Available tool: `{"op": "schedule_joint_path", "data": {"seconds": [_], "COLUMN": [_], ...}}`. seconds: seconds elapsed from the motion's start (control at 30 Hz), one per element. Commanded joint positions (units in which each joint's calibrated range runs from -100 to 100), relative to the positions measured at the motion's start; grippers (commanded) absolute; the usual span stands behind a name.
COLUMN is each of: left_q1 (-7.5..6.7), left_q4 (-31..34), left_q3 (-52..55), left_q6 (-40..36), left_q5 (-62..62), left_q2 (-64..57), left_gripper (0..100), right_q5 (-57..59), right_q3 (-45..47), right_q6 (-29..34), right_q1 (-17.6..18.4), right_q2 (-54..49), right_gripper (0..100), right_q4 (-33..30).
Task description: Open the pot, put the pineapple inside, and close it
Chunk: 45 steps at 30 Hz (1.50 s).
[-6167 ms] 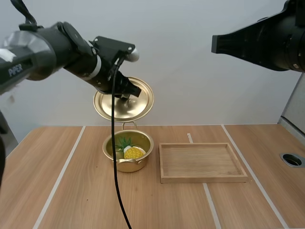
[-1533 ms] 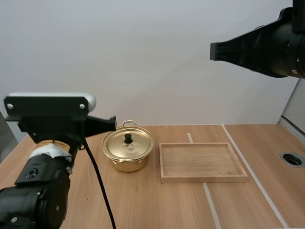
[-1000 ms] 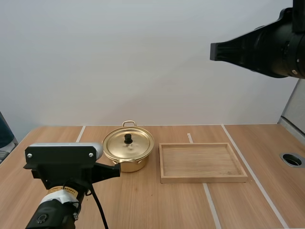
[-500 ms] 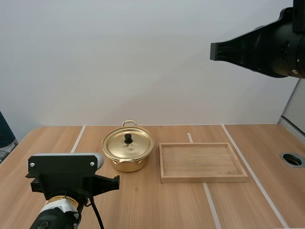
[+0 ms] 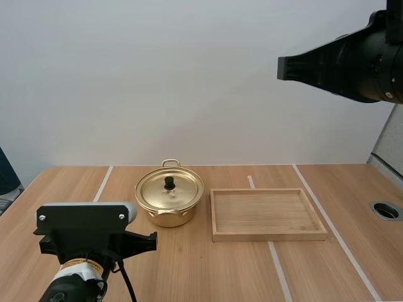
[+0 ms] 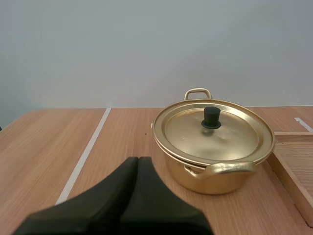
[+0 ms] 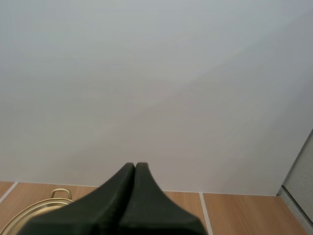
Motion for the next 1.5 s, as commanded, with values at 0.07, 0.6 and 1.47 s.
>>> {"op": "schedule_joint_path", "data": {"seconds": [0.07, 0.6, 1.47], "left_q1": [-0.10, -0.10, -0.10], "left_q4": [0.5, 0.5, 0.5], "left_q3": [0.1, 0.1, 0.1], "left_q6": [-0.5, -0.5, -0.5], "left_q5": [-1.6, -1.9, -1.9], "left_q2": [-0.4, -0.4, -0.4], "left_gripper": [0, 0, 0], "right_q5": [-0.5, -38.3, -45.2], "right_q3": [0.1, 48.2, 69.1], "right_q6": [0.1, -1.7, 4.9], "right_q1": [-0.2, 0.9, 5.5], "right_q2": [-0.5, -23.2, -23.2], "right_gripper": [0, 0, 0], "right_q4": [-0.2, -2.1, -5.6]}}
